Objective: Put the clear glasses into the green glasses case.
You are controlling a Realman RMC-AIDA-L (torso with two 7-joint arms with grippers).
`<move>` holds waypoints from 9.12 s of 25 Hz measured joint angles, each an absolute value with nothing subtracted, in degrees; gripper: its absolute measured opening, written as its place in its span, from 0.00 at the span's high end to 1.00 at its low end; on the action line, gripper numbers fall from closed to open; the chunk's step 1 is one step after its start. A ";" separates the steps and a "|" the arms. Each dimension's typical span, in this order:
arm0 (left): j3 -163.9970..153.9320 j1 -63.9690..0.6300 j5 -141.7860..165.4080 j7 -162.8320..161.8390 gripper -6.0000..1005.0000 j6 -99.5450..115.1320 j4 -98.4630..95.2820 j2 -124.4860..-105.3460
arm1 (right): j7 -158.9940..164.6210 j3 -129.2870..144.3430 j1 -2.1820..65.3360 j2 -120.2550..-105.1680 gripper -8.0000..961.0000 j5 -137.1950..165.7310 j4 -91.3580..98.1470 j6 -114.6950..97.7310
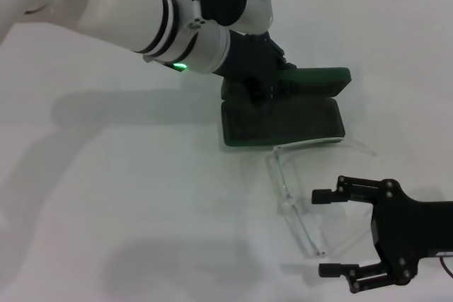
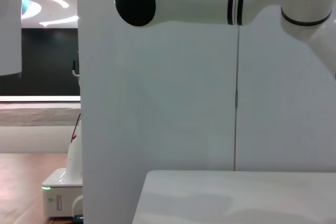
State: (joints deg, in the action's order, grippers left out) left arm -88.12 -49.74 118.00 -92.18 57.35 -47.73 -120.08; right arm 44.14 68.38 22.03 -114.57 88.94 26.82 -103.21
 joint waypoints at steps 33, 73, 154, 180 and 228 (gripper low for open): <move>-80.60 -10.58 71.40 -72.03 0.45 64.94 -61.02 -119.67 | 121.80 67.15 31.91 -114.90 0.18 112.11 69.97 -103.55; -74.96 -15.56 77.61 -74.45 0.45 70.98 -55.87 -119.48 | 162.64 94.52 51.67 -116.27 0.21 127.36 58.28 -88.96; -75.41 -17.30 69.28 -68.15 0.45 70.93 -45.97 -119.79 | 158.06 93.71 46.15 -115.75 0.74 127.37 59.65 -88.88; -75.35 -19.57 48.52 -53.30 0.45 84.57 -24.27 -119.95 | 115.05 67.34 27.32 -115.57 0.86 101.10 59.86 -95.98; -74.94 -39.62 72.74 -94.28 0.45 89.76 -29.89 -115.44 | 36.02 59.25 22.07 -115.84 0.87 91.64 29.45 -101.32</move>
State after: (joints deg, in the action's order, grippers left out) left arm -74.94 -39.62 72.74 -94.28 89.76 -29.89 -115.44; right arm 36.02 59.25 22.07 -115.84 91.64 29.45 -101.32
